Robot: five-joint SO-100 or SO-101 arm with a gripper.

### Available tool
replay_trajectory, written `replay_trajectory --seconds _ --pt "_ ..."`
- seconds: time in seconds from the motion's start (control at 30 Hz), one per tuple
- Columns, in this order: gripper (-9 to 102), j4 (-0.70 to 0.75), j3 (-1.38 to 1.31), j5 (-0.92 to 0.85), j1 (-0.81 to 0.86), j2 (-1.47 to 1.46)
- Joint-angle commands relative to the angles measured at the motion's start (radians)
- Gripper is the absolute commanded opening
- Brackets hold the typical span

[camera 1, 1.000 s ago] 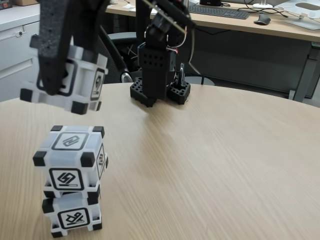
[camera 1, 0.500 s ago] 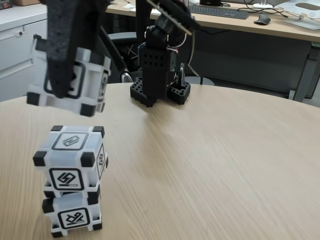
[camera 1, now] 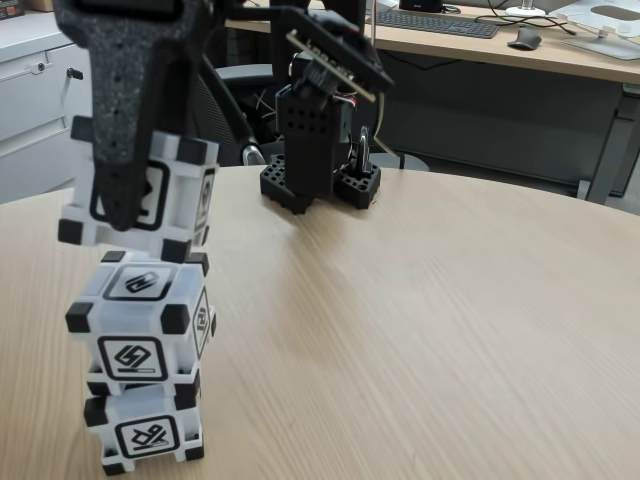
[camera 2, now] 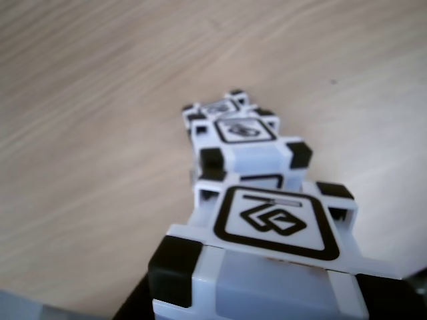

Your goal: Stack cubes from left to right.

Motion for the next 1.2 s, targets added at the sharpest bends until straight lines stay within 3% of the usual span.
replay_trajectory --seconds 0.0,0.1,0.4,1.17 --pt "0 -0.014 -0.011 -0.008 0.003 0.006" --pt "2 -0.014 -0.011 -0.015 0.003 0.006" --pt "20 -0.005 -0.008 -0.054 0.014 0.006" --pt "36 -0.003 -0.009 -0.078 0.017 0.008"
